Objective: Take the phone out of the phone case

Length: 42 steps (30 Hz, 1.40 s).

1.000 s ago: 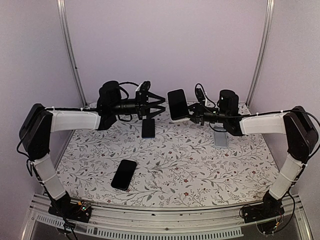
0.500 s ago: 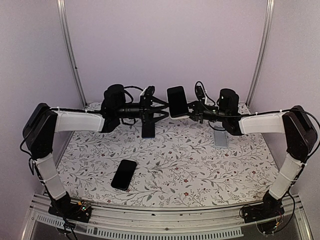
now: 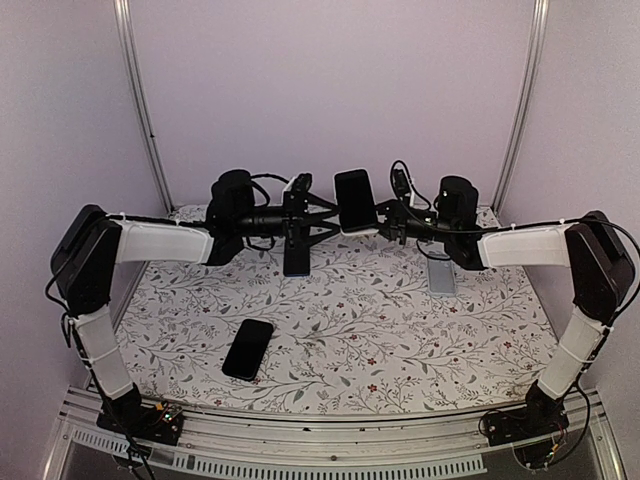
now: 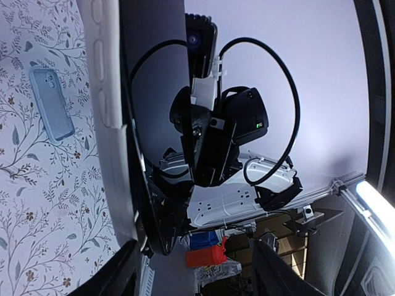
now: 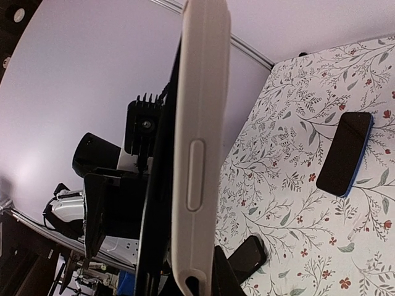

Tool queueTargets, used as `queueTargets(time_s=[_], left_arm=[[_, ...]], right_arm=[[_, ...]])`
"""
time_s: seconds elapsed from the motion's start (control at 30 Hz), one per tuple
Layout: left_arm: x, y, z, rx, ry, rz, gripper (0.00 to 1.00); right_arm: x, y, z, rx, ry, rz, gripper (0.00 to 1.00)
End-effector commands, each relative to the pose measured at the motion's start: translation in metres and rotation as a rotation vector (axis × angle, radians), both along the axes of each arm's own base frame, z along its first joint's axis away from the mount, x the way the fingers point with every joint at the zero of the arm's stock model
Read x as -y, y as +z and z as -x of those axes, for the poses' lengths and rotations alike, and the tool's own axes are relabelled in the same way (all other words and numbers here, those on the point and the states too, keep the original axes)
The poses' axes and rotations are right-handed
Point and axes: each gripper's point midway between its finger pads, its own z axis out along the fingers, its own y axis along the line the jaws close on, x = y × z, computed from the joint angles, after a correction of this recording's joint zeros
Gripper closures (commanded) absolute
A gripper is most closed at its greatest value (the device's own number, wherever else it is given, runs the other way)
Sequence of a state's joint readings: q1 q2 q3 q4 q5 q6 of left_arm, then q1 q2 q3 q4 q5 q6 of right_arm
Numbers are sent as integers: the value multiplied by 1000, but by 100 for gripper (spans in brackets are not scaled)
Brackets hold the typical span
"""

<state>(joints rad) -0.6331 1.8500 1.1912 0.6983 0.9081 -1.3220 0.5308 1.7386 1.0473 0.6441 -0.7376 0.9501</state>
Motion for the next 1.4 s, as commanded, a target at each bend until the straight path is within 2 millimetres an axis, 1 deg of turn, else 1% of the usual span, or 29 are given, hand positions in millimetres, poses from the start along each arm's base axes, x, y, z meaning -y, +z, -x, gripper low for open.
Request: queueTargets(time_s=[0.0, 0.23, 0.4, 0.57, 0.67, 0.77, 0.8, 0.83, 1.0, 1.03, 1.2, 1.37], left_arm=[[12, 10, 7, 28, -43, 35, 38], [15, 17, 10, 35, -54, 58, 39], [17, 16, 10, 32, -60, 57, 39], [17, 13, 9, 22, -53, 56, 42], [16, 12, 8, 9, -44, 70, 49], [16, 14, 8, -4, -43, 93, 60], [16, 13, 8, -8, -42, 96, 66], [16, 12, 7, -11, -41, 97, 69], [16, 8, 7, -17, -40, 83, 97], [16, 7, 7, -16, -41, 79, 100], [16, 7, 9, -2, -46, 63, 100], [17, 11, 10, 28, -52, 47, 100]], right_arm=[[-10, 39, 2, 134, 5, -54, 100], [-13, 34, -2, 175, -61, 18, 100], [-14, 31, -5, 208, -107, 70, 100], [-18, 35, -2, 225, -92, 73, 100], [-19, 35, 0, 233, -85, 73, 100], [-18, 38, 2, 243, -87, 70, 100], [-17, 39, 3, 248, -88, 69, 100], [-17, 39, 3, 249, -90, 70, 100], [-12, 42, 4, 262, -111, 82, 100], [-11, 41, 3, 261, -117, 87, 100], [-5, 36, -1, 253, -152, 132, 100], [8, 27, -12, 227, -205, 179, 100]])
